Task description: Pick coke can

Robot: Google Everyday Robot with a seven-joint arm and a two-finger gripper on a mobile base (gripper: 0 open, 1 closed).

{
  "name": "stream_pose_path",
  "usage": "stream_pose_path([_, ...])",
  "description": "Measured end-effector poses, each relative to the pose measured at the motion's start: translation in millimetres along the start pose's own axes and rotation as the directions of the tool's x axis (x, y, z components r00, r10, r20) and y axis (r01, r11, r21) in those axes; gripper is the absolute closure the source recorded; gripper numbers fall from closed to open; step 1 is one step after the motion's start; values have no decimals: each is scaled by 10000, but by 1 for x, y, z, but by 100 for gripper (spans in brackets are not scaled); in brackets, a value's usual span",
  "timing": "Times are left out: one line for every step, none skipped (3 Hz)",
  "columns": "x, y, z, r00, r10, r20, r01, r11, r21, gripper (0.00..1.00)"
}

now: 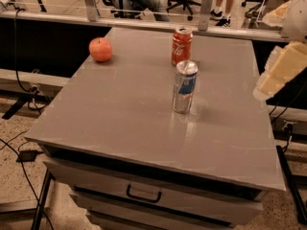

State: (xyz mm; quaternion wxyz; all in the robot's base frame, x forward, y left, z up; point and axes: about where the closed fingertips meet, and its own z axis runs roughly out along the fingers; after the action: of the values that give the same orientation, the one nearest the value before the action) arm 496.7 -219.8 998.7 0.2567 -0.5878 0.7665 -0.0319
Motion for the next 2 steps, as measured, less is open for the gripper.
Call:
stream_pose_path([-16, -39, 12, 9927, 54, 1206, -133, 9978, 648, 0])
stream_pose_path([-32, -90, 34, 9564, 348, 2901, -741, 9893, 1257, 0])
